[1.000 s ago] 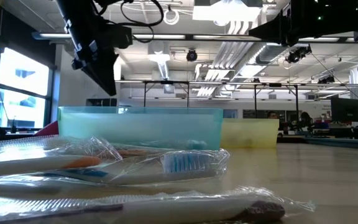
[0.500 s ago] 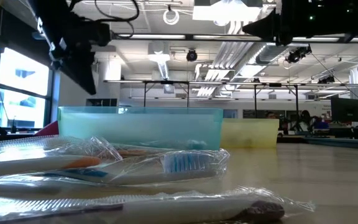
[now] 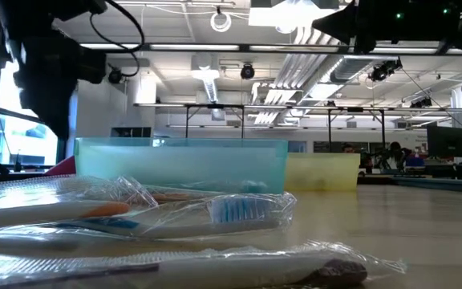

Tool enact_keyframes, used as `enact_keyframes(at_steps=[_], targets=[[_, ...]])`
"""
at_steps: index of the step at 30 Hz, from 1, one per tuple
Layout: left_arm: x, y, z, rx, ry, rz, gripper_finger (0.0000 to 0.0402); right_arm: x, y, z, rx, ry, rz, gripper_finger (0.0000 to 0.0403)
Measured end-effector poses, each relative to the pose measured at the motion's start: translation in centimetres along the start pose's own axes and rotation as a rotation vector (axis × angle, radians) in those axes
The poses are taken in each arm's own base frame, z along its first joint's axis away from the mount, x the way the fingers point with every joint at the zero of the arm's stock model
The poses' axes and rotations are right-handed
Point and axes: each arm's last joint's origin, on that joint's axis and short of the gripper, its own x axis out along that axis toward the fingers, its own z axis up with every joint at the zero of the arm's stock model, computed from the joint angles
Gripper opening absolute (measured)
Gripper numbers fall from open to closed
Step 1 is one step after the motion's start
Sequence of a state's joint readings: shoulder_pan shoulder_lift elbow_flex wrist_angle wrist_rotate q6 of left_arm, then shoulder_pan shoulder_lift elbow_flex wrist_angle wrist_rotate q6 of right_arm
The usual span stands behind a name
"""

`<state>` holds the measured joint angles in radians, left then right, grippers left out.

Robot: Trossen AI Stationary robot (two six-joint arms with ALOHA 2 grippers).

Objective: Pick & Place Toothbrushes
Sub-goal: Put the green toothbrush into the orange bin

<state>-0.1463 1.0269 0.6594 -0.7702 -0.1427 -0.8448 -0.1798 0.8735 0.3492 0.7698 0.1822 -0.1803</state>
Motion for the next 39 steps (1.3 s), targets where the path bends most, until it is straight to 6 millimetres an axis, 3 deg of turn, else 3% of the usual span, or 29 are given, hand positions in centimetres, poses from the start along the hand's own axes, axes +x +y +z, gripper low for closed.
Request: enact_keyframes(at_steps=[4,12,23,33,39], targets=[[-1.0,0.6,-1.1,-0.103,0.078,0.004,0.0005,0.0,0.0,0.1,0.034,-0.006,0.000,0.0002],[-2.6,-0.1,-4.0,-0.295,0.160,-0.015,0.0005,0.0,0.0,0.1,0.049,-0.009,0.000,0.0002],[-3.8,-2.9,-8.9,-0.536,0.313,-0.087,0.0005,0.0,0.0,0.0,0.058,-0.005,0.001,0.0002],[-3.4,-4.1,-11.9,-0.781,0.372,0.020,0.0006,0.0,0.0,0.0,0.082,-0.005,0.001,0.0002],[-2.8,-5.3,-12.2,-0.760,0.392,-0.025,0.0006,0.0,0.0,0.0,0.111,-0.005,0.001,0.0002]])
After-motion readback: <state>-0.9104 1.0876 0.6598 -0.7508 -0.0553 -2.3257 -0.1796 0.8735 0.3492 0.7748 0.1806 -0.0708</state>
